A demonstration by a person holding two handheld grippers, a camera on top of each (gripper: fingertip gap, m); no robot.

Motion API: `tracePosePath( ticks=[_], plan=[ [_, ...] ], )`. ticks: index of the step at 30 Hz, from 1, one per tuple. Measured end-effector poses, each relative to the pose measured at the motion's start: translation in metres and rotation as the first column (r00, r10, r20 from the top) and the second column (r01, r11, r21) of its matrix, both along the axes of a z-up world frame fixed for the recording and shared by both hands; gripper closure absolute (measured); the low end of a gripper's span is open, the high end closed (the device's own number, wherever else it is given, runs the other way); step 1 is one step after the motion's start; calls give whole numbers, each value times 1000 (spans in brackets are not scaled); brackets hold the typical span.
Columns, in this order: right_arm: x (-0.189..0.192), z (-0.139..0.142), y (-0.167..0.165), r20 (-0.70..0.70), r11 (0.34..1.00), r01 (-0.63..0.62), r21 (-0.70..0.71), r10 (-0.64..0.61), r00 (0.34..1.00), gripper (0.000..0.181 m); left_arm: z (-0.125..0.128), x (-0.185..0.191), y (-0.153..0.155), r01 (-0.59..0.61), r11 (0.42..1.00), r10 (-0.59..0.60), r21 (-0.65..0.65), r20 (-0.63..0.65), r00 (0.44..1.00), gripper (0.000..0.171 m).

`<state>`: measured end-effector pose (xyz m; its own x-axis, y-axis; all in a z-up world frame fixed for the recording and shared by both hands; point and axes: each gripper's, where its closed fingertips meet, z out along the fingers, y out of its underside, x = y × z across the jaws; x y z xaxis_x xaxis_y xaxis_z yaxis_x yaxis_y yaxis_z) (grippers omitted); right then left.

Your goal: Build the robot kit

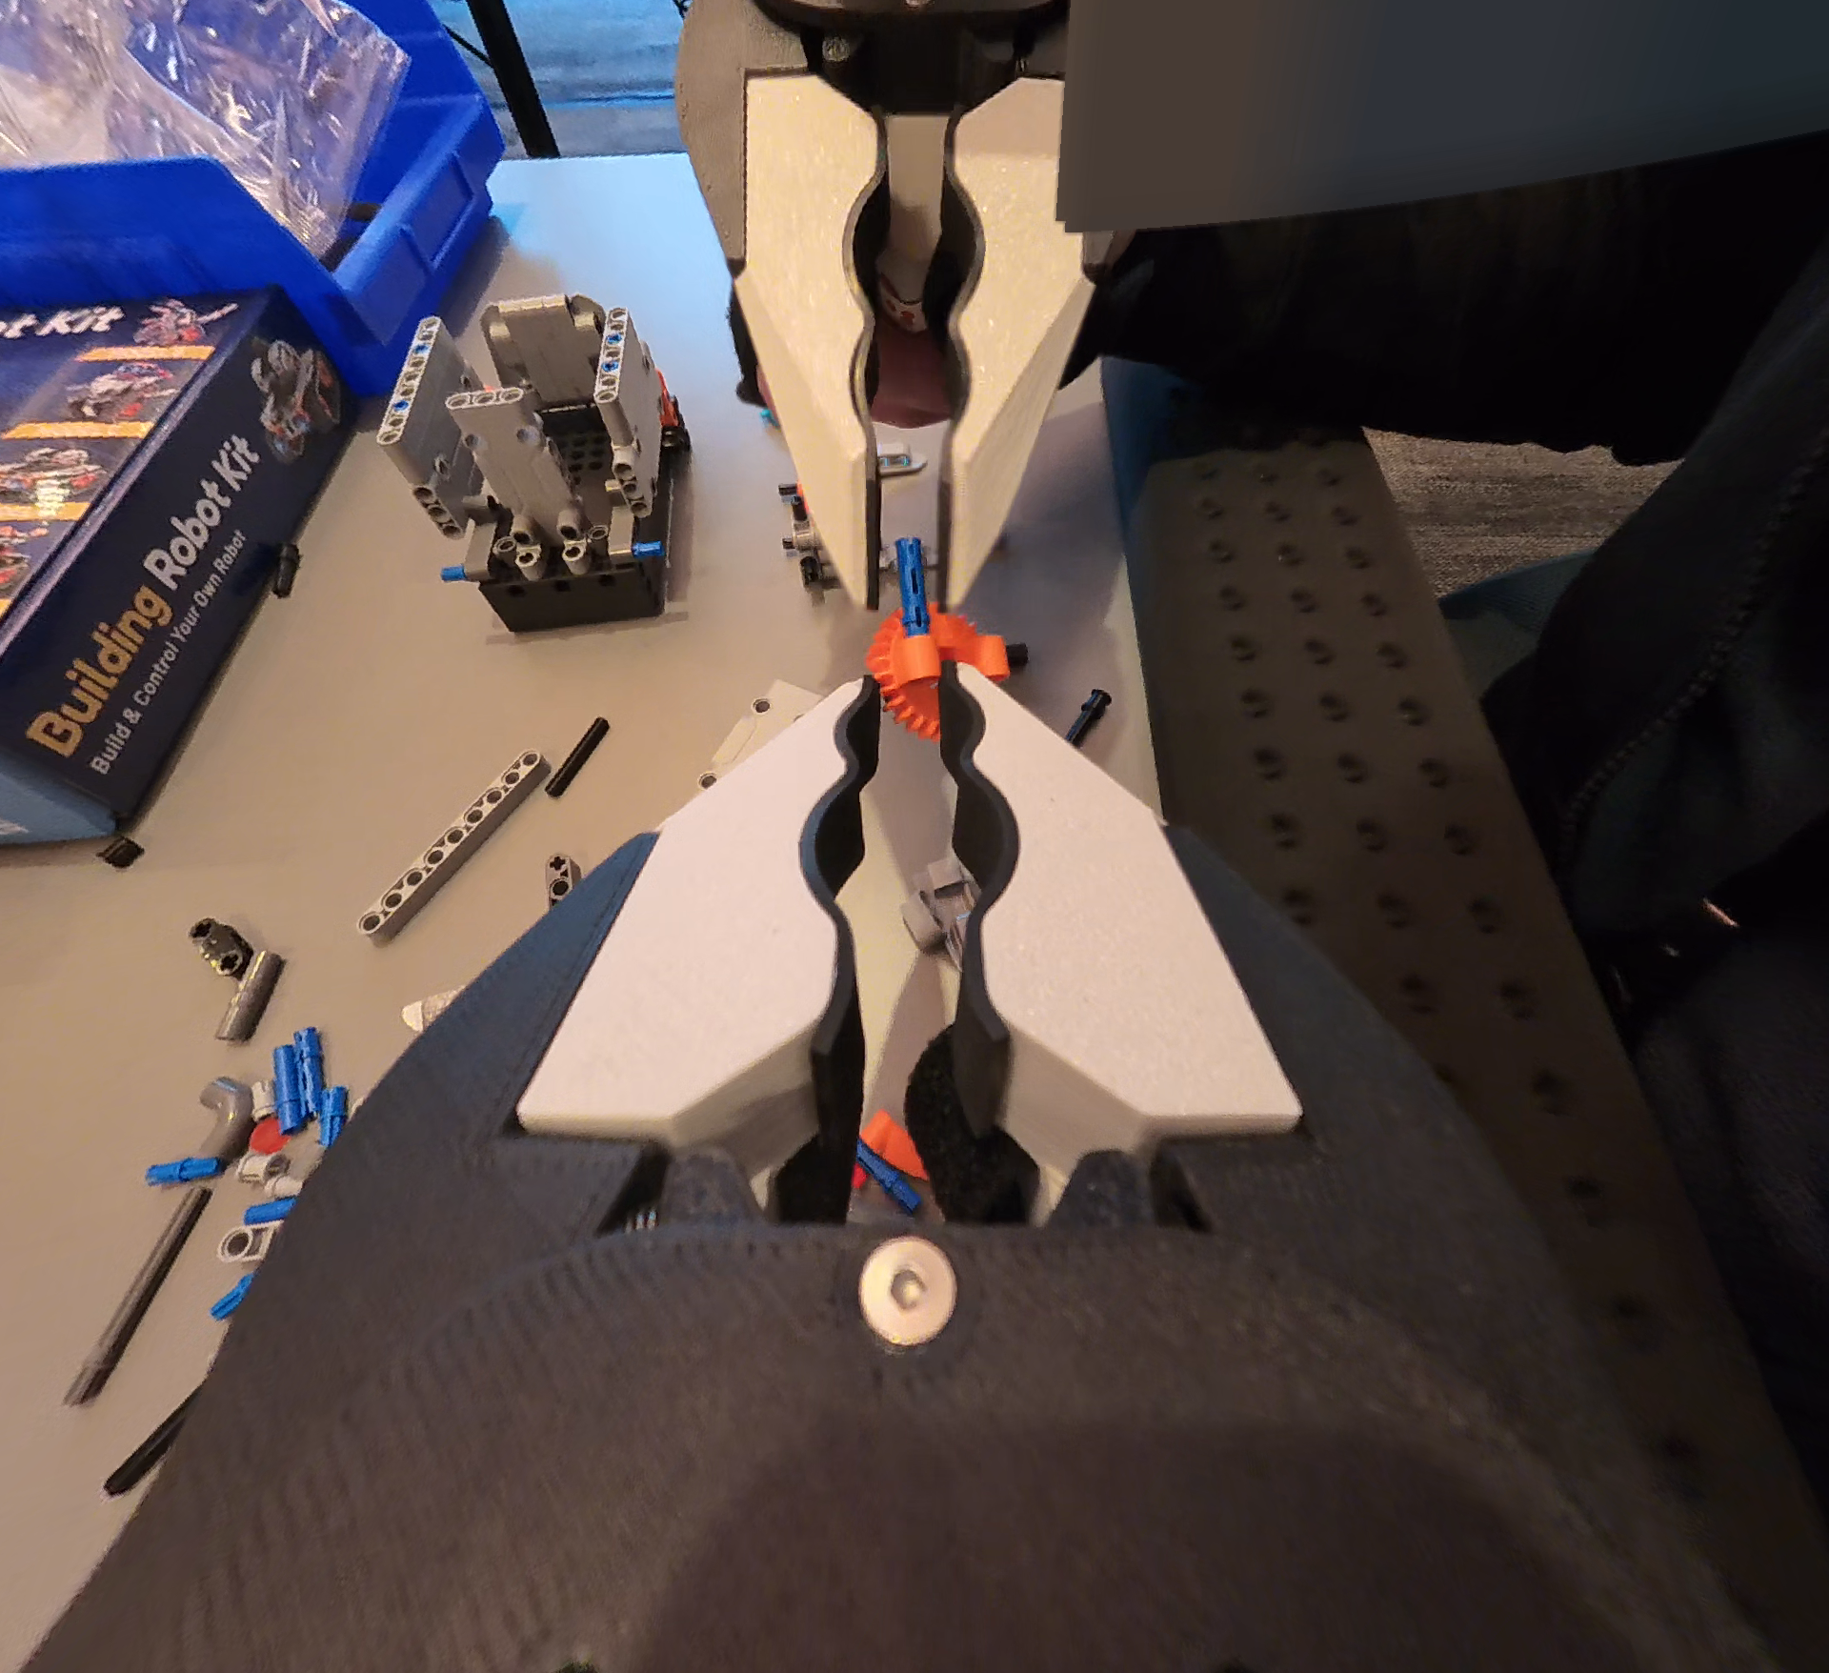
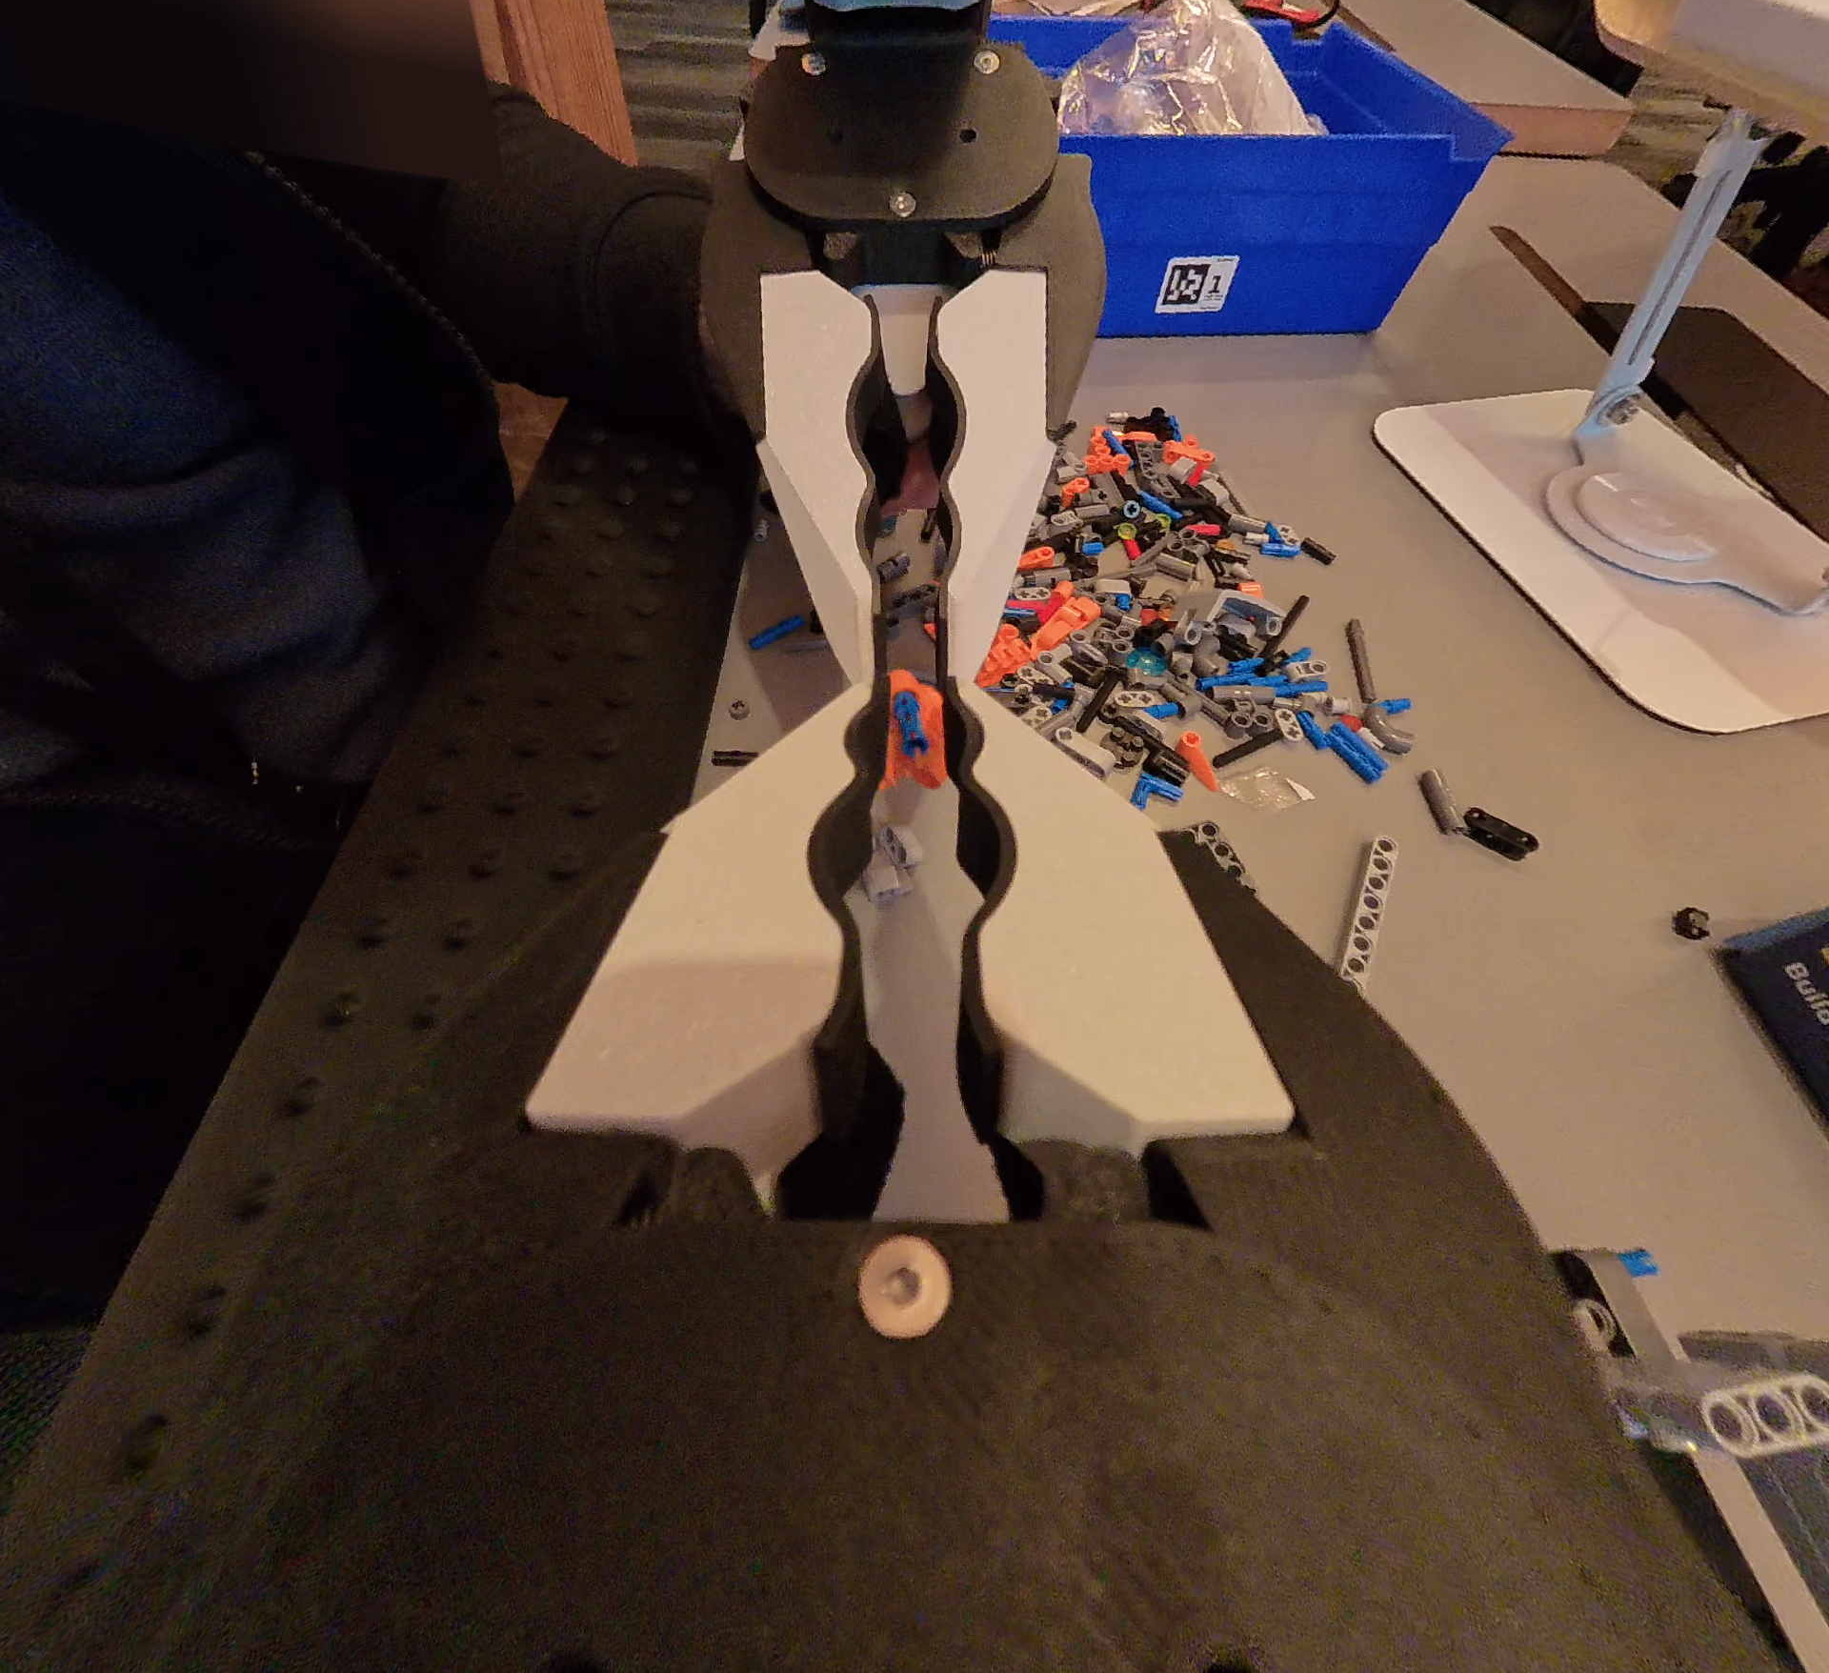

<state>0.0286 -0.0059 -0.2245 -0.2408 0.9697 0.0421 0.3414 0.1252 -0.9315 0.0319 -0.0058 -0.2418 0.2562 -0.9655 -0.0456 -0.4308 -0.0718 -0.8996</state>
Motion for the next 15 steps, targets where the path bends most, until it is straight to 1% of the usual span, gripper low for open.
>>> tracePosePath(
  ticks=[3, 9, 13, 15],
  plan=[
    [1, -1, 0, 1, 1000, -1, 6, 1, 1000, 179, 1, -1, 1, -8, 1000, 8, 2, 2, 1000, 162],
    [2, 1, -2, -13, 1000, -10, 5, 10, 1000, 179, 4, 0, 0, -3, 1000, 3, -5, 18, 1000, 162],
    [4, 0, -3, -14, 1000, -18, -6, 18, 1000, 174, 4, 0, 0, -2, 1000, 2, -11, 24, 1000, 162],
    [4, -1, -2, -9, 1000, -10, 6, 10, 1000, 178, 4, 0, 0, 0, 1000, 0, -11, 24, 1000, 162]
  ],
)
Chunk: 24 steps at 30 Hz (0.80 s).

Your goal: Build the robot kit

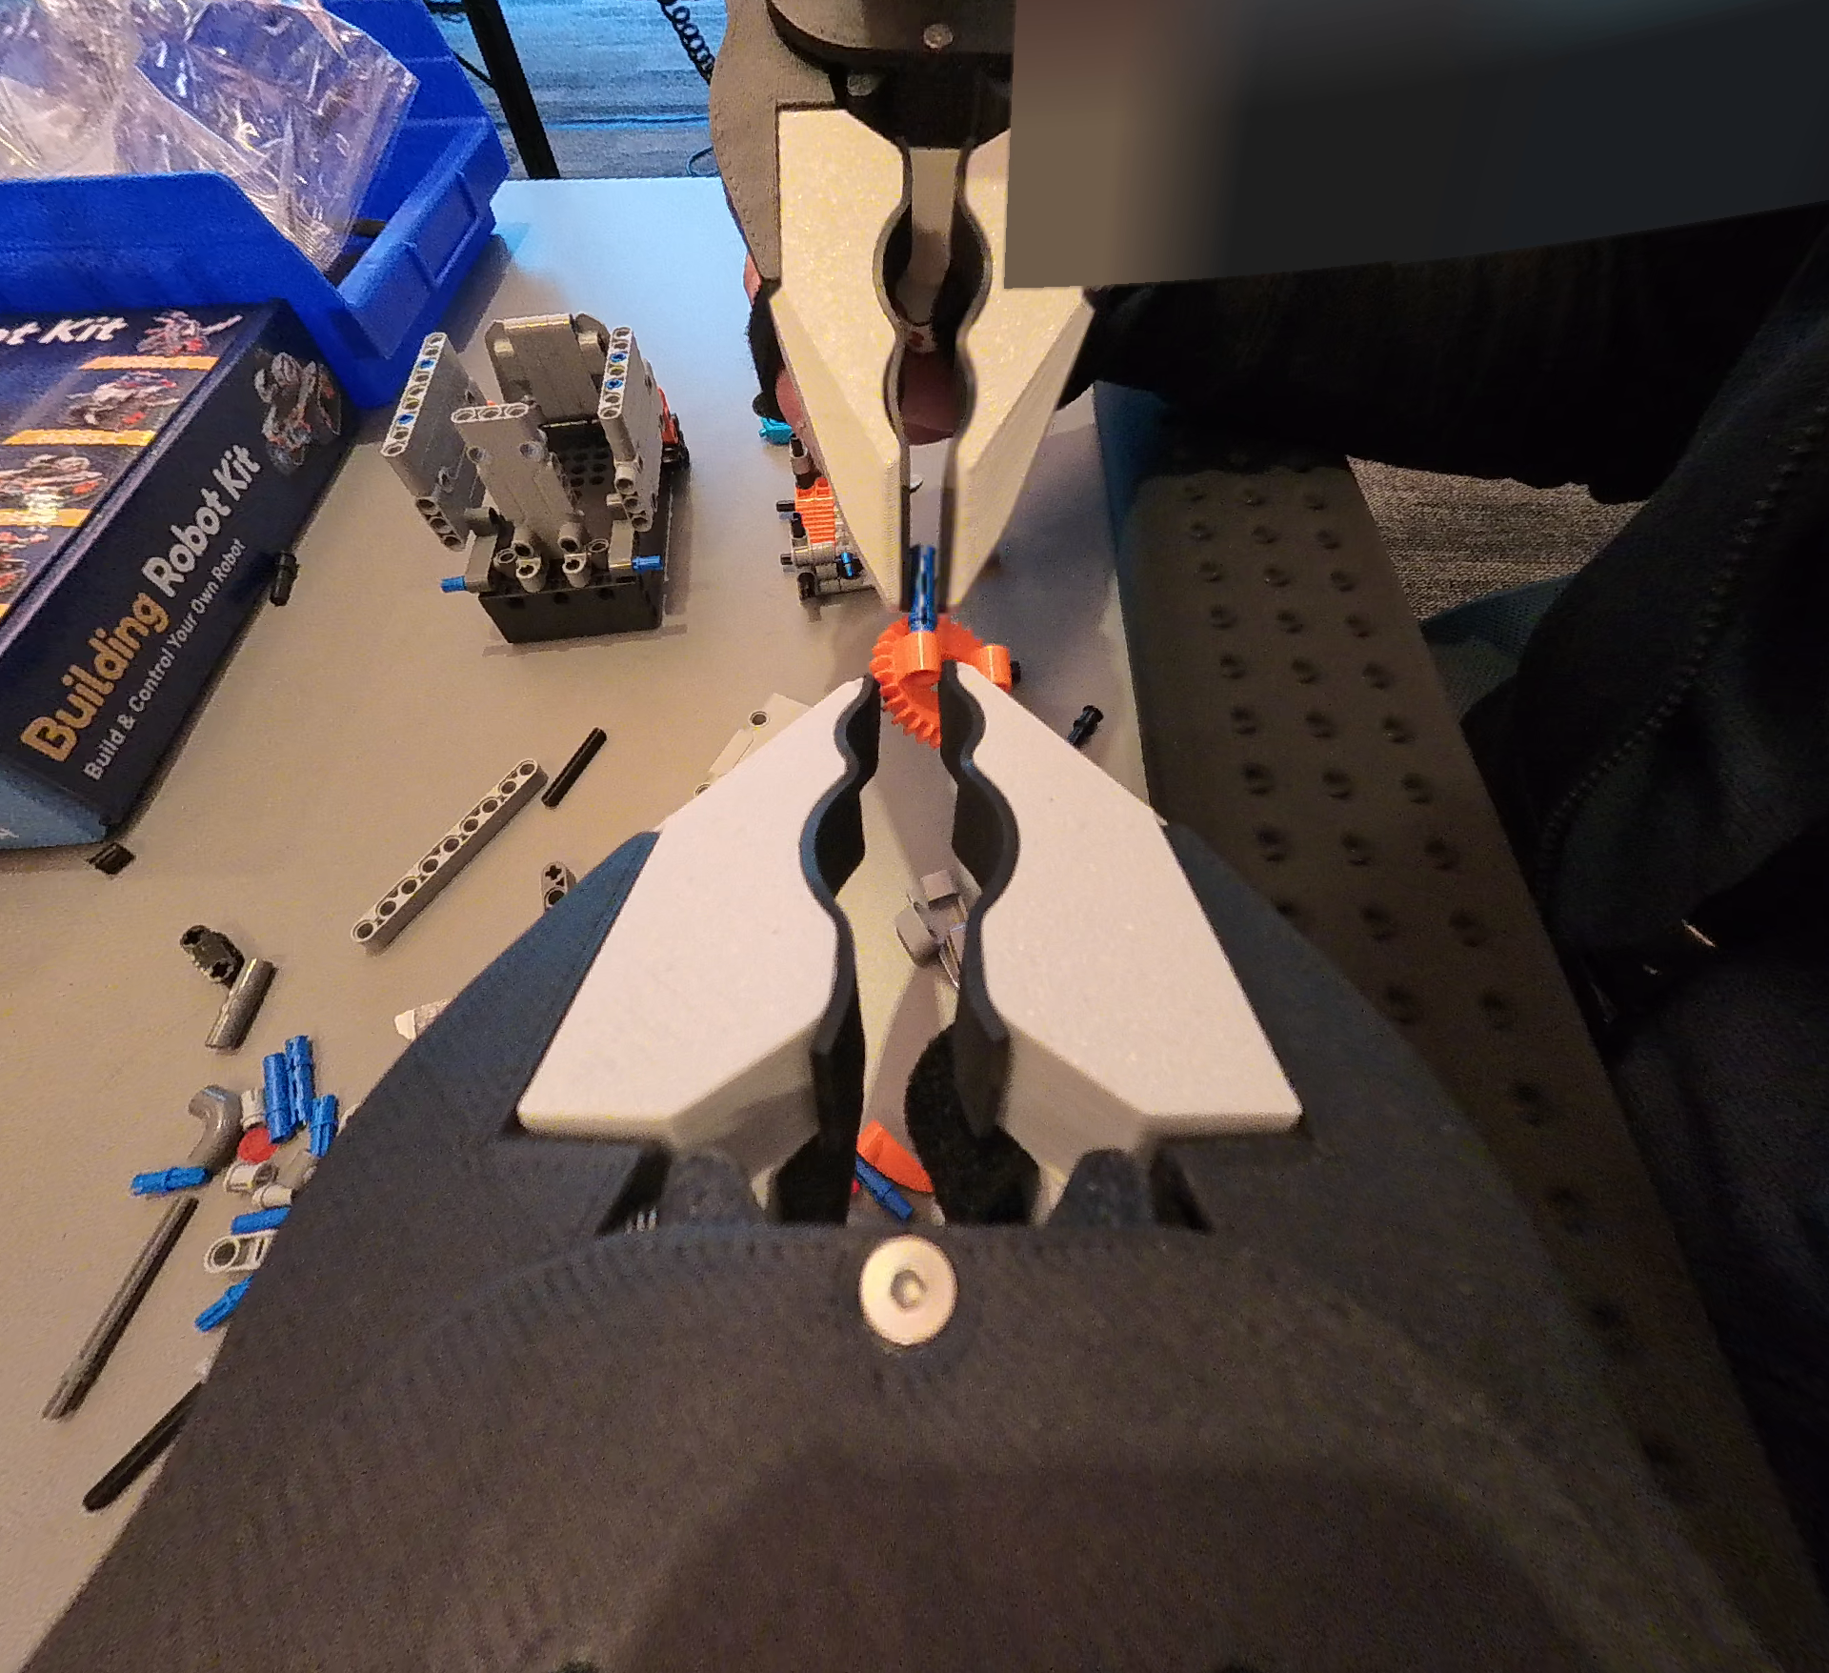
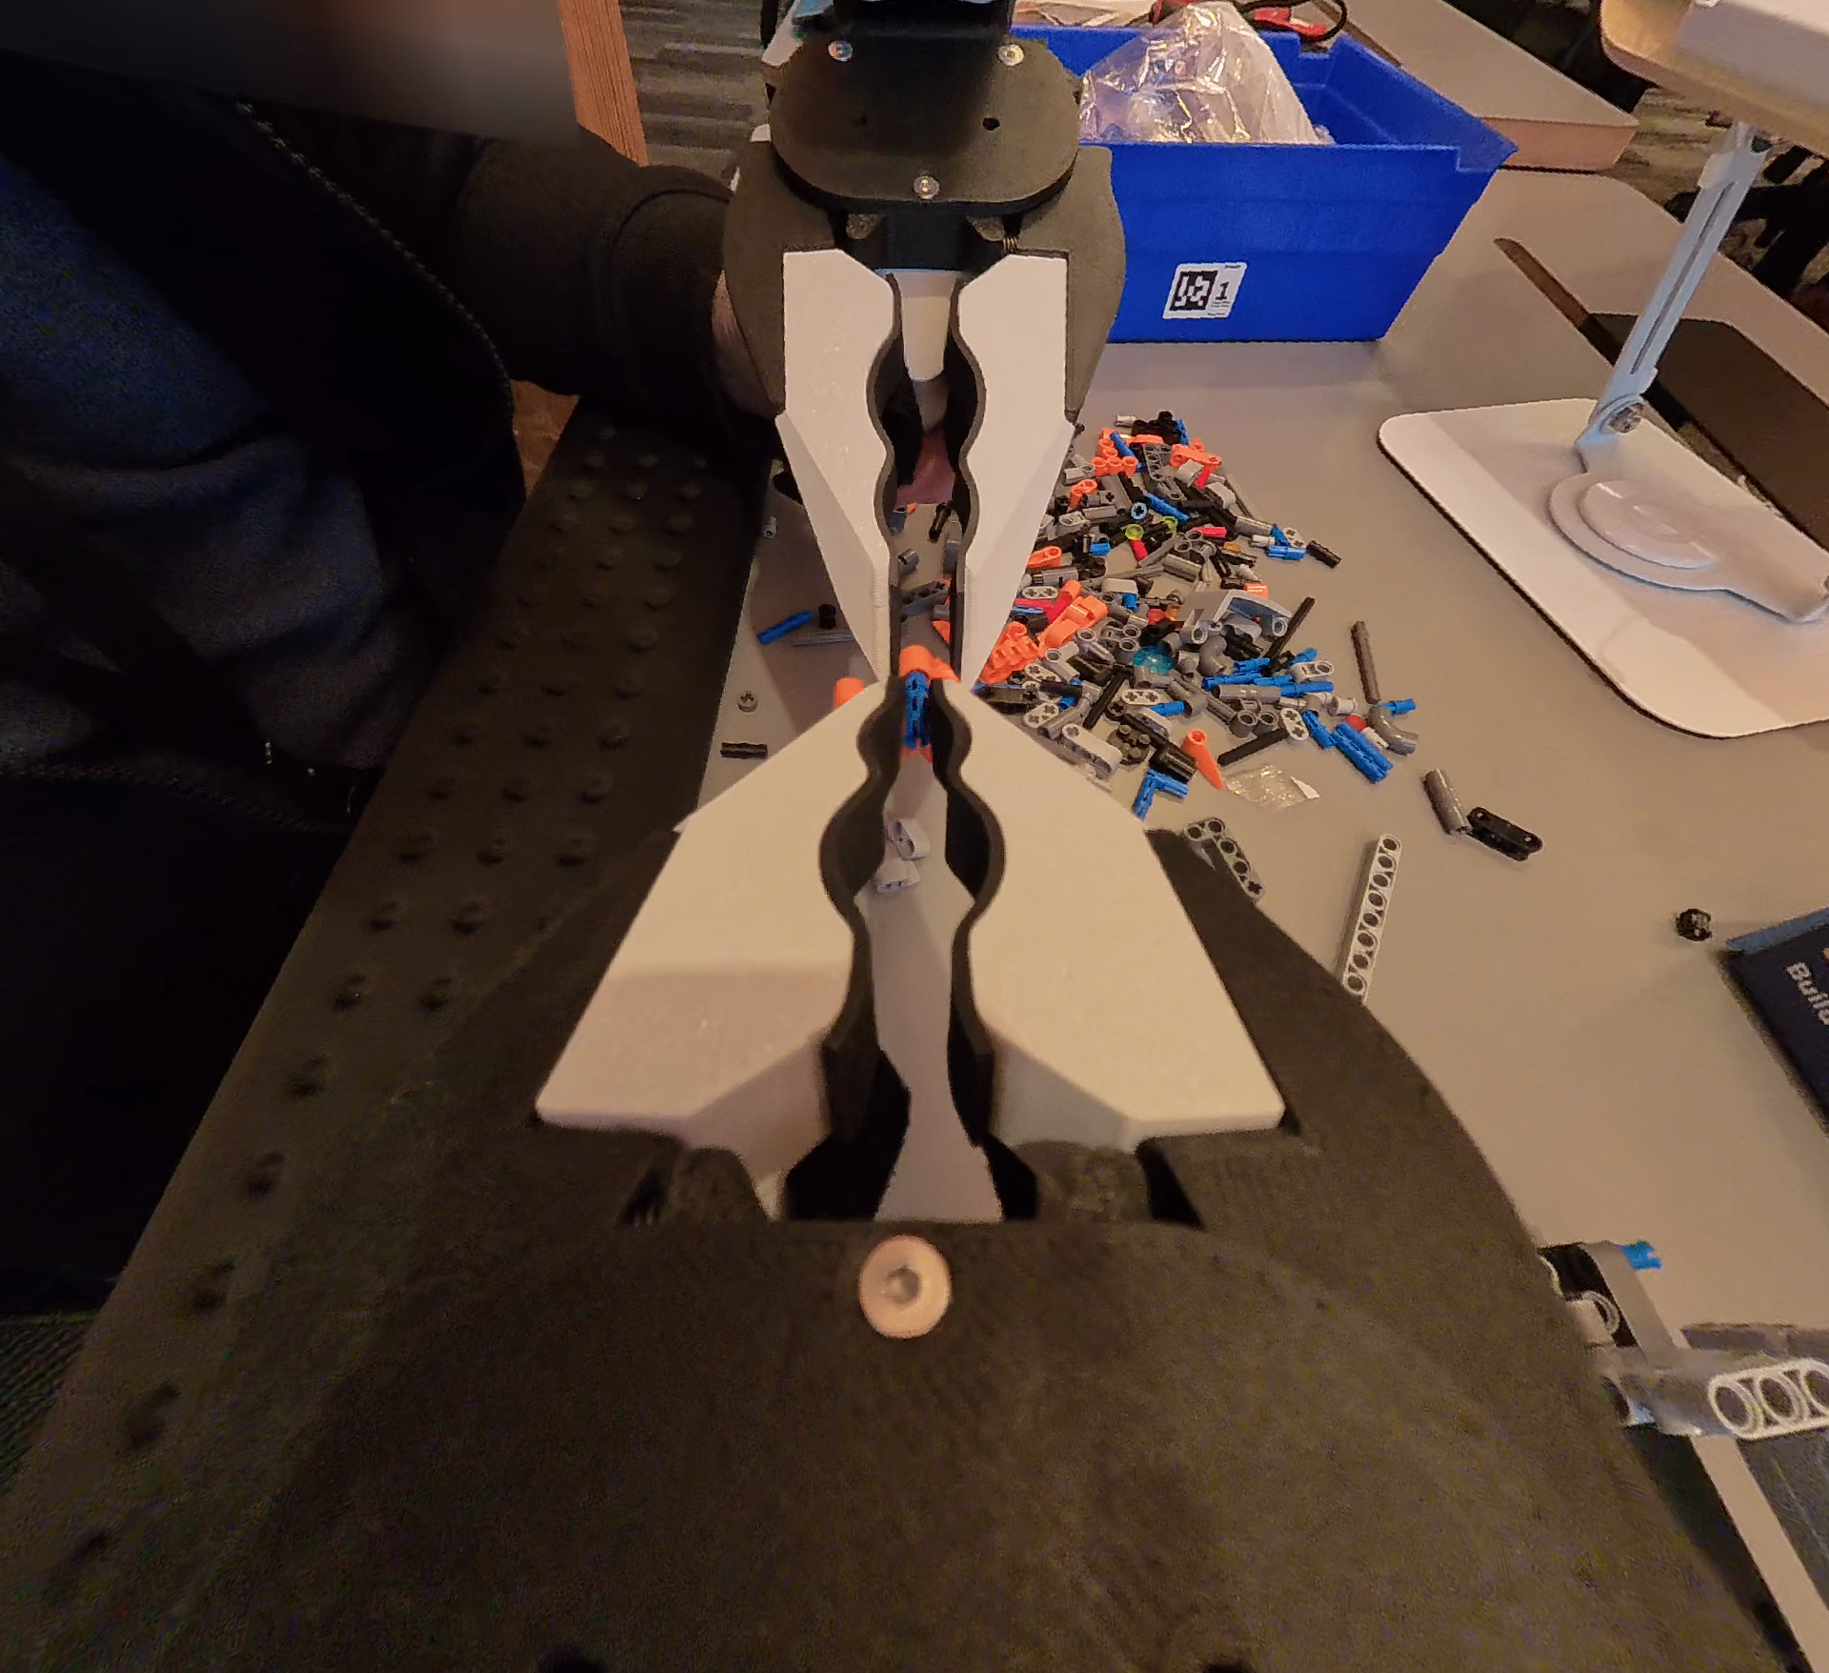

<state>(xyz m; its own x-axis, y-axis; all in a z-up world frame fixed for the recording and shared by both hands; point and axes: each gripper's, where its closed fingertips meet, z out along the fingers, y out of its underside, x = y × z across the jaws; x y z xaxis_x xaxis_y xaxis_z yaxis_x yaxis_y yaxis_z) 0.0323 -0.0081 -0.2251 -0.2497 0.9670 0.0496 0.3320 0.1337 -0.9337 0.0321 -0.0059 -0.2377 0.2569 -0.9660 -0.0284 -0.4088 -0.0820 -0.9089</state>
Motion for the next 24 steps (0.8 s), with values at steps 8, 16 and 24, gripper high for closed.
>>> tracePosePath(
  ticks=[8, 16, 24],
  plan=[
    [1, -1, -1, 6, 1000, -9, -2, 9, 1000, 179, 2, 1, -1, 0, 1000, 0, -1, 8, 1000, 162],
    [2, -1, -7, 11, 999, -42, -21, 42, 999, 180, 4, 4, -5, 10, 1000, -10, -3, 8, 1000, 163],
    [-2, -6, -4, 34, 999, -18, 26, 17, 999, 180, 1, 2, -3, 0, 1000, 0, -11, -9, 1000, 163]
  ],
)
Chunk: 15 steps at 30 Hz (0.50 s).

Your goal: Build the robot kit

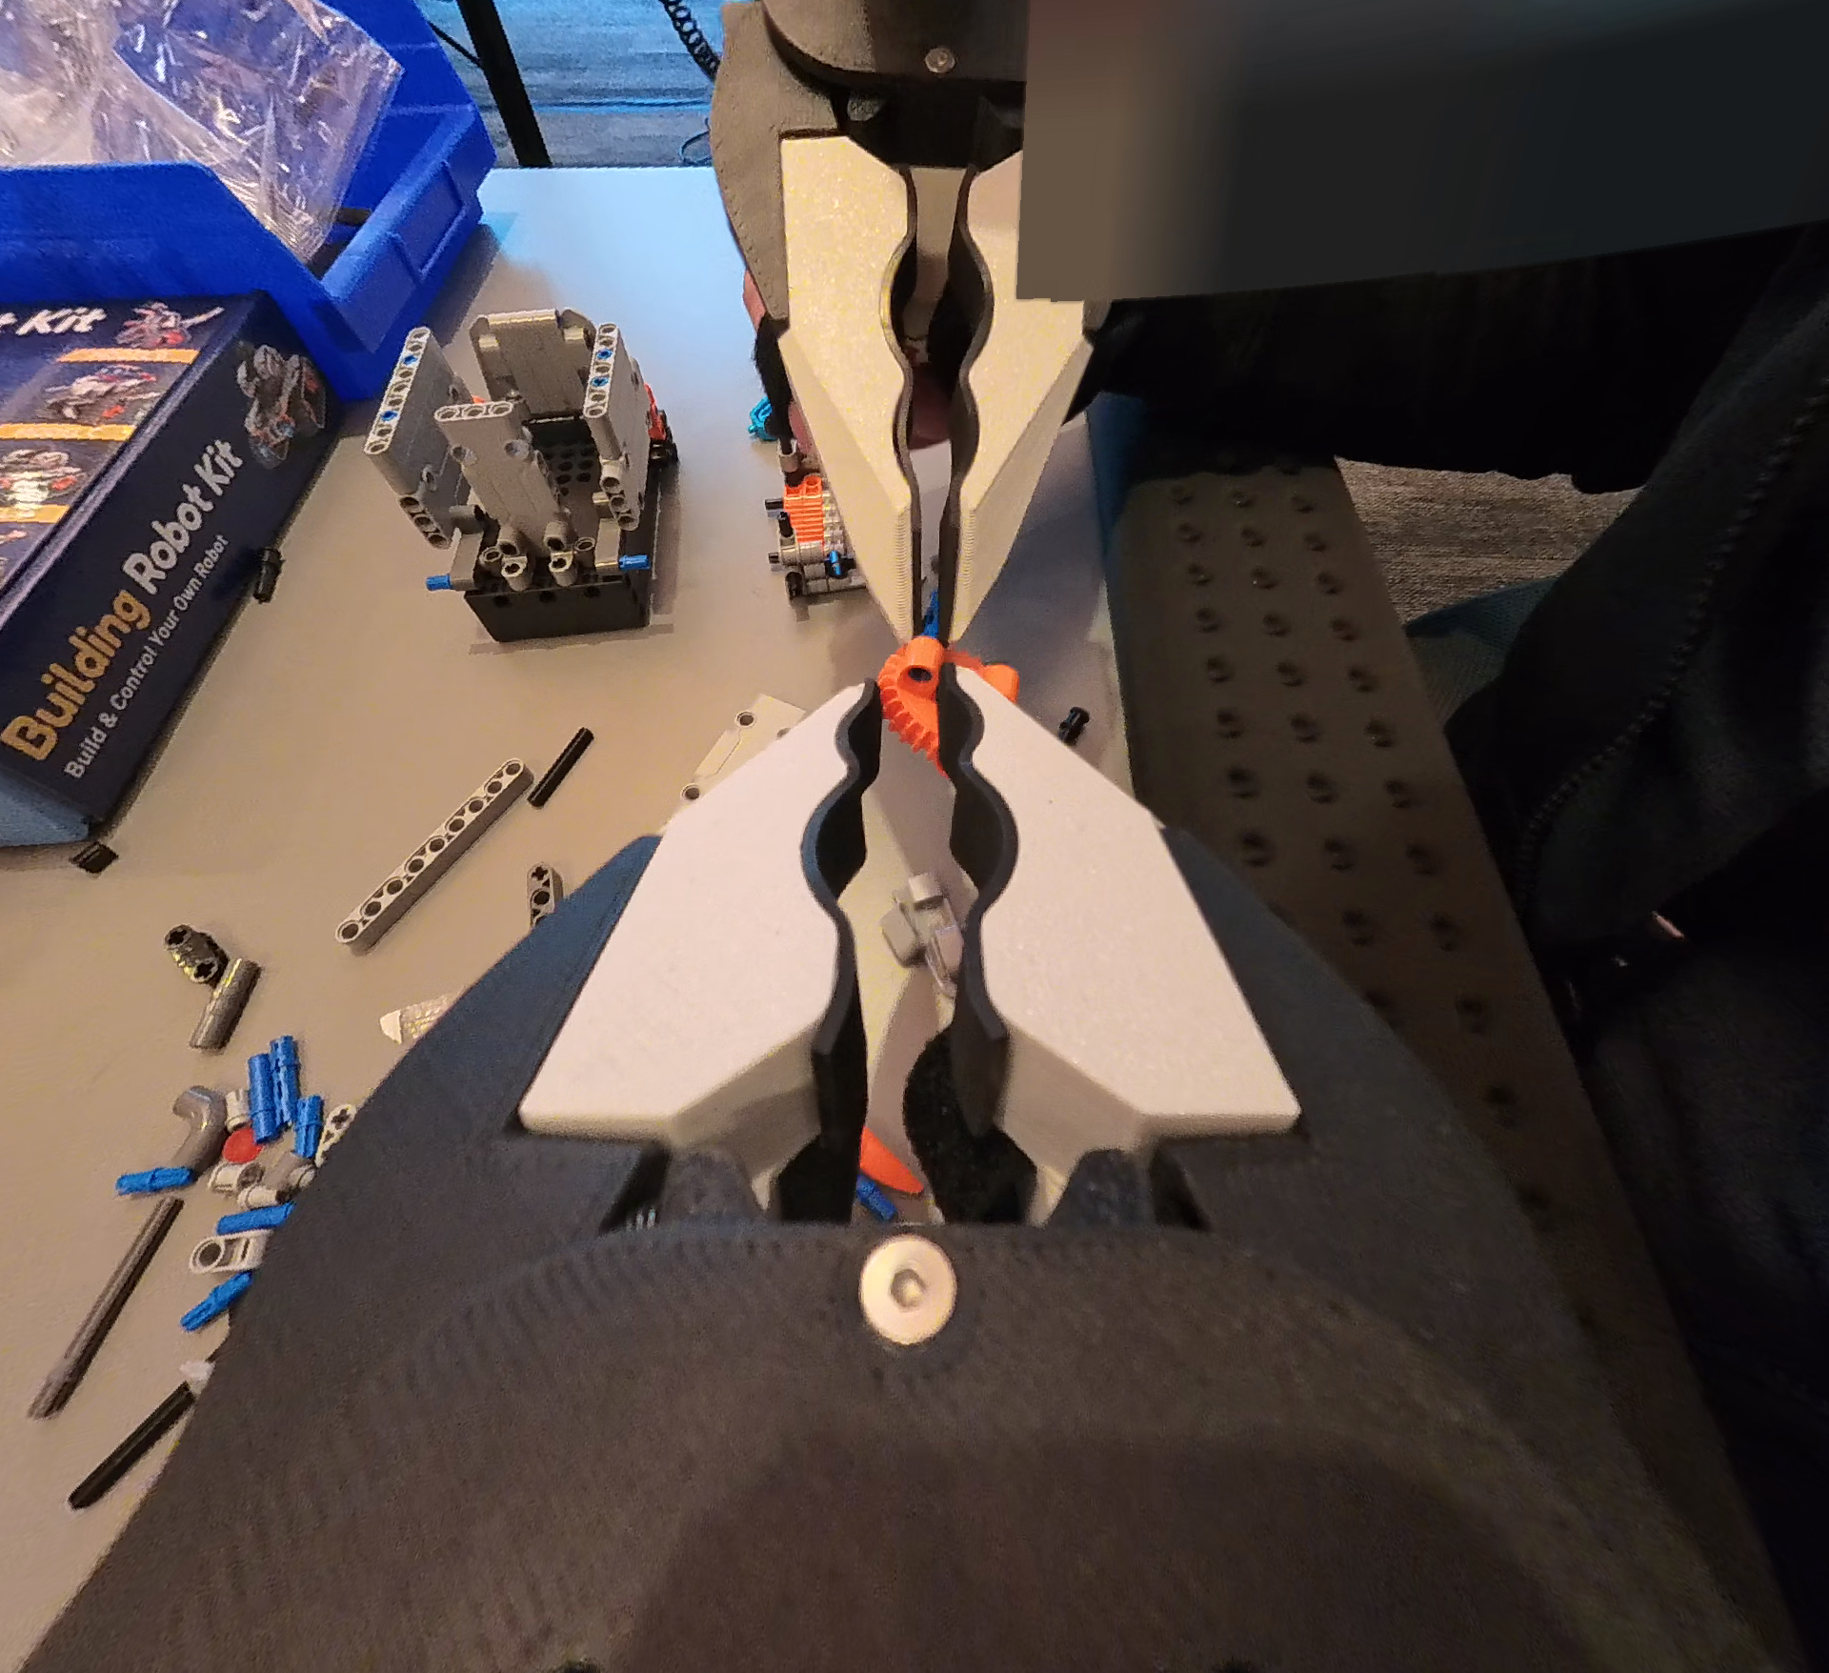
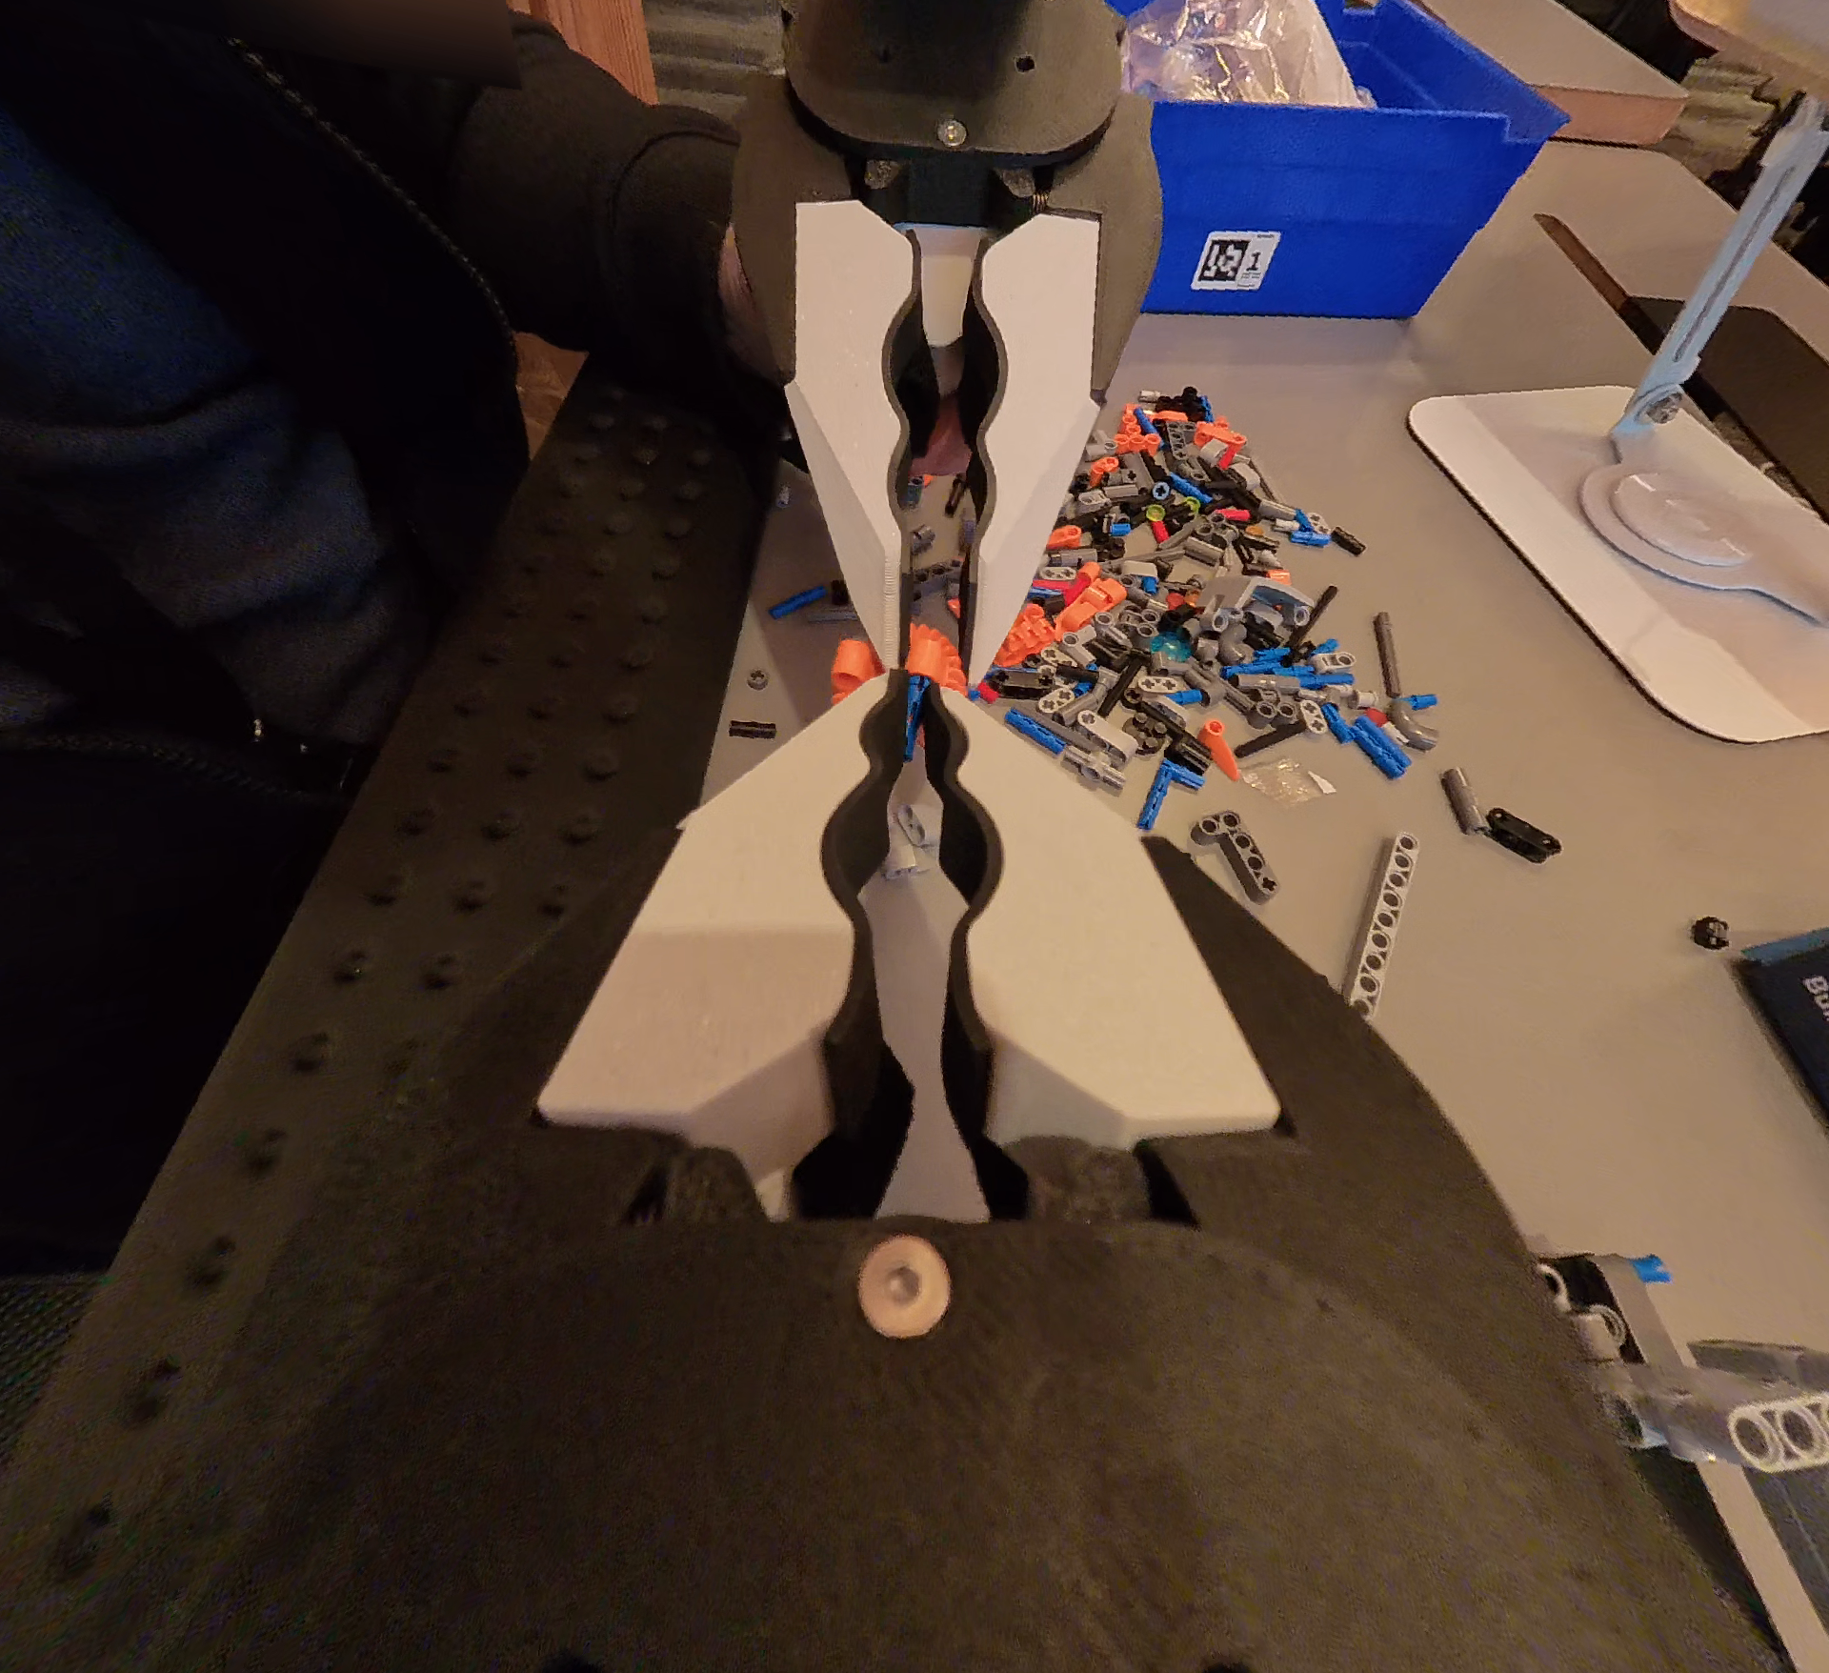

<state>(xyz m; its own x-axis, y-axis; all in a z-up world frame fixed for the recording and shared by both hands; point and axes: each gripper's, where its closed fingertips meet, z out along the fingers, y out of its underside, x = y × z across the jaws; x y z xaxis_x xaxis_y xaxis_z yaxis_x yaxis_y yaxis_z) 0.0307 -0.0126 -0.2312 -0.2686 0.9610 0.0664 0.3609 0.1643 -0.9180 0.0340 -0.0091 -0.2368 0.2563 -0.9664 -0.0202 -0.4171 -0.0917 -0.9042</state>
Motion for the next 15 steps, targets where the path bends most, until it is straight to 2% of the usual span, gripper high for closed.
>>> tracePosePath(
  ticks=[7, 15],
  plan=[
    [-2, 5, 9, -37, 998, 57, 3, -57, 998, 174, 2, -4, 9, -30, 1000, 30, -2, 19, 999, 163],
    [1, 5, 12, -37, 997, 73, 0, -73, 997, 179, 2, -5, 10, -37, 999, 37, -8, 25, 999, 163]
  ],
)
